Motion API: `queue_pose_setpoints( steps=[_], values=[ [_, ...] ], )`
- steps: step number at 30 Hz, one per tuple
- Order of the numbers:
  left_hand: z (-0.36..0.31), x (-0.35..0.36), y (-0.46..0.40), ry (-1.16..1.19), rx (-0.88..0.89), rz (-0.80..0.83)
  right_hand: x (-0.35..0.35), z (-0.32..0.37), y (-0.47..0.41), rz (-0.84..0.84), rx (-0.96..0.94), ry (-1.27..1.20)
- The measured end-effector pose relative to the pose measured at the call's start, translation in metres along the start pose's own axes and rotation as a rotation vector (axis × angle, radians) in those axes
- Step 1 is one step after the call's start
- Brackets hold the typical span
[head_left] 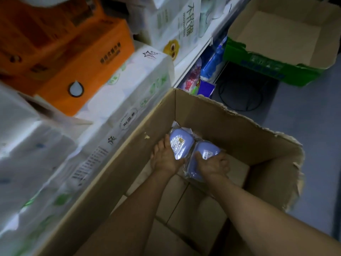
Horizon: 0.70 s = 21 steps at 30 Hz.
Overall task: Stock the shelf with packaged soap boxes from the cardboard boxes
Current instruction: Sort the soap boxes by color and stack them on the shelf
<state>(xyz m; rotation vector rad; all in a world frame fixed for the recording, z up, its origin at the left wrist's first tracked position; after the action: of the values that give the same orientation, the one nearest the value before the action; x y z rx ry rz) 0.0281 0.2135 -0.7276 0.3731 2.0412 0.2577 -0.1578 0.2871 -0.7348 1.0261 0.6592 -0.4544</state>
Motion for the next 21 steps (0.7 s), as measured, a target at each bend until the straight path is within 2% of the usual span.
queue_pose_setpoints(
  steps=[3, 6, 7, 10, 11, 15, 21],
  values=[
    [-0.013, -0.019, 0.019, -0.029, 0.051, 0.037, -0.008, 0.011, 0.012, 0.096, -0.079, 0.172],
    [-0.030, -0.056, 0.056, -0.130, 0.157, -0.013, -0.023, 0.028, 0.050, 0.187, -0.252, 0.353],
    [-0.036, -0.070, 0.072, -0.161, 0.190, -0.025, -0.034, 0.036, 0.069, 0.170, -0.334, 0.421],
    [-0.057, -0.128, 0.129, -0.266, 0.282, -0.201, -0.072, 0.060, 0.135, 0.033, -0.607, 0.558],
    [-0.062, -0.148, 0.151, -0.275, 0.305, -0.280, -0.084, 0.064, 0.161, 0.002, -0.682, 0.565],
    [-0.067, -0.204, 0.242, -0.276, 0.246, -0.395, -0.121, 0.060, 0.257, -0.053, -0.920, 0.533],
    [-0.053, -0.262, 0.408, -0.216, 0.125, -0.610, -0.155, 0.022, 0.413, -0.029, -1.260, 0.298]
  ],
)
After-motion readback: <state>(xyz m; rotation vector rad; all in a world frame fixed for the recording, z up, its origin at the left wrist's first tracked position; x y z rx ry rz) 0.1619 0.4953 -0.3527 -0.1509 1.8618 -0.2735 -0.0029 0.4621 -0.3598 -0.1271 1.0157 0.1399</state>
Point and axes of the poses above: each hand's wrist, its own y-axis away from the middle knuckle, its own x-axis out of the palm, z = x × y, the point moved 10 cm from there along -y, towards the middle knuckle, and after that the axes turned 7 degrees about x, right-handed, at the moved point
